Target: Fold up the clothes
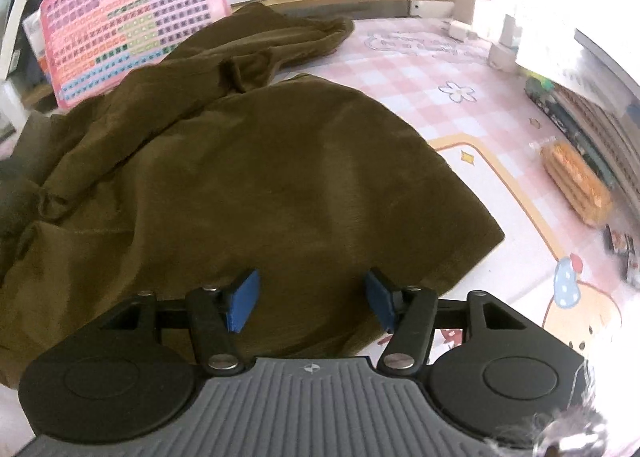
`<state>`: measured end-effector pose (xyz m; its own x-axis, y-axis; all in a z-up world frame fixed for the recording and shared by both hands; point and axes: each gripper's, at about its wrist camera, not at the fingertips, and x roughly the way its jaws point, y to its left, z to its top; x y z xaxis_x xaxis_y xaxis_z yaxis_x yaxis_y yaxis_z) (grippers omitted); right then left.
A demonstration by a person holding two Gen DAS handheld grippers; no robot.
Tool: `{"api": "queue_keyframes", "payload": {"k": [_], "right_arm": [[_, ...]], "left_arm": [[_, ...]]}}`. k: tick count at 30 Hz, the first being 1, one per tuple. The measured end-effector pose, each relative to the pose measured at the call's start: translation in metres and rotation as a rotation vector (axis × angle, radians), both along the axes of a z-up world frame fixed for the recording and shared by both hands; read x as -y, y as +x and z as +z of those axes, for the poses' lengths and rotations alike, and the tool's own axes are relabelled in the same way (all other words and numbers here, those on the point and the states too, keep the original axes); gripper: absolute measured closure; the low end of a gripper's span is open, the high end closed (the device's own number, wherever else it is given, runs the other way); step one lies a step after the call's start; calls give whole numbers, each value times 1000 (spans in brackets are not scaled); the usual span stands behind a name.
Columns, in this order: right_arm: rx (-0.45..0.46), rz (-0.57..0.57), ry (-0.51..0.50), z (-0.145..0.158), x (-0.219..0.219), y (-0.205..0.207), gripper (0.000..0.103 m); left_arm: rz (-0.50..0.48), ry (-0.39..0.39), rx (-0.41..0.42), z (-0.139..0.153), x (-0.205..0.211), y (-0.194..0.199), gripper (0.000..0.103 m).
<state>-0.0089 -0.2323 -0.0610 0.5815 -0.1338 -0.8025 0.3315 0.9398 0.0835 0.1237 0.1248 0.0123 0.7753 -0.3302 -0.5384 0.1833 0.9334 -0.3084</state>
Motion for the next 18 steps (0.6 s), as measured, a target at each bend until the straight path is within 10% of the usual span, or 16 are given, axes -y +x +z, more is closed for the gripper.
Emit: {"api": "queue_keyframes", "payload": {"k": [3, 6, 11, 18], "right_arm": [[4, -28, 8, 2, 6, -5, 47], [9, -41, 28, 2, 9, -8, 47], [-1, -26, 29, 2, 6, -6, 46], [3, -8, 38, 3, 2, -5, 45]], "left_arm": [[286, 2, -15, -2, -71, 7, 103], [332, 32, -141, -30, -110, 22, 103], [230, -112, -81, -21, -108, -3, 88], [70, -13, -179, -46, -49, 3, 81]]}}
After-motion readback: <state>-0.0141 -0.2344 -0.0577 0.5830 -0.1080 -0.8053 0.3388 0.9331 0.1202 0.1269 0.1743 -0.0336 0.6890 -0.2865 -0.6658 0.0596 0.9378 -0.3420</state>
